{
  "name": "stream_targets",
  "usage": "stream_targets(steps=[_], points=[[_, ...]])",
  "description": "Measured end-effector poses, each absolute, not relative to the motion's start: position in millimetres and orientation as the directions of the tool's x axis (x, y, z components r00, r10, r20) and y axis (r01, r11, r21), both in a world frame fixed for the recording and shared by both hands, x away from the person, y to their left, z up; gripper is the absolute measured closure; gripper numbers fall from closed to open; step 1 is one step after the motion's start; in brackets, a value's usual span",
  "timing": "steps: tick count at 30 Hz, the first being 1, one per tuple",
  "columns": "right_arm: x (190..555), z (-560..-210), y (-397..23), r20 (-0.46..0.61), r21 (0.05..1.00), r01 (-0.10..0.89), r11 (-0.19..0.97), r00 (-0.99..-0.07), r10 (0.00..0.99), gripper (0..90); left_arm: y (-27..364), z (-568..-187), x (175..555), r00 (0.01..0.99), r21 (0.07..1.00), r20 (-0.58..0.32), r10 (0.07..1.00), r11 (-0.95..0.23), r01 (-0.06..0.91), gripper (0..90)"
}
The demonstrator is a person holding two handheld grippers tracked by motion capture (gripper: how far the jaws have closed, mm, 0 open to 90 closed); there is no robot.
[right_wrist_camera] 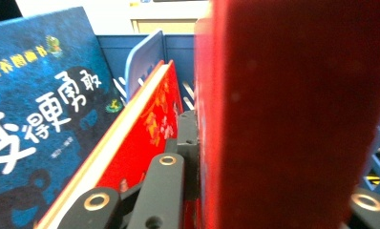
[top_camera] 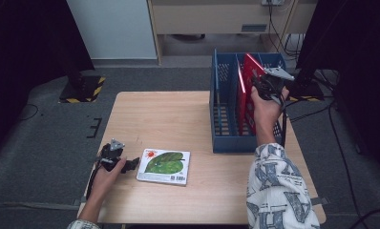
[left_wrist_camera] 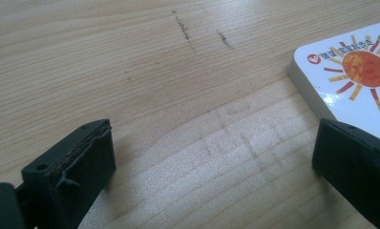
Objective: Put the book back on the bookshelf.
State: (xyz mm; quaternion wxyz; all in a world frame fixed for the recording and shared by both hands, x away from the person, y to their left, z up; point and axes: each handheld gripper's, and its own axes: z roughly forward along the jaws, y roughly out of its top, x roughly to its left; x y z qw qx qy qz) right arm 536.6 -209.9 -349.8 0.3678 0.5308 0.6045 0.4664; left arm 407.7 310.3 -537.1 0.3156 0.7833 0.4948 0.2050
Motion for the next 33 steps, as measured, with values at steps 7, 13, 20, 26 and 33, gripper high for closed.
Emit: stream_targets(steps=[7,13,20,26,33], points=[[541,-366,-208,0.048,0.949,0.315,0.005,-0.162,0.986,79.5,310,-537,408,0.426,0.698,0.008,0.905,-0.310,0.645,0.0],[541,-375,-209,0.051,0.941,0.337,0.006,-0.160,0.986,79.3,309,-537,408,0.426,0.698,0.009,0.905,-0.311,0.645,0.0],[535,-377,-211,0.049,0.939,0.344,0.014,-0.172,0.984,78.8,309,-537,408,0.425,0.698,0.011,0.905,-0.311,0.645,0.0],[522,-378,-213,0.049,0.931,0.364,0.019,-0.177,0.983,78.1,309,-537,408,0.425,0.699,0.012,0.905,-0.311,0.644,0.0],[506,-382,-215,0.036,0.927,0.373,0.035,-0.181,0.983,78.1,308,-537,407,0.428,0.699,0.013,0.904,-0.315,0.643,0.0]])
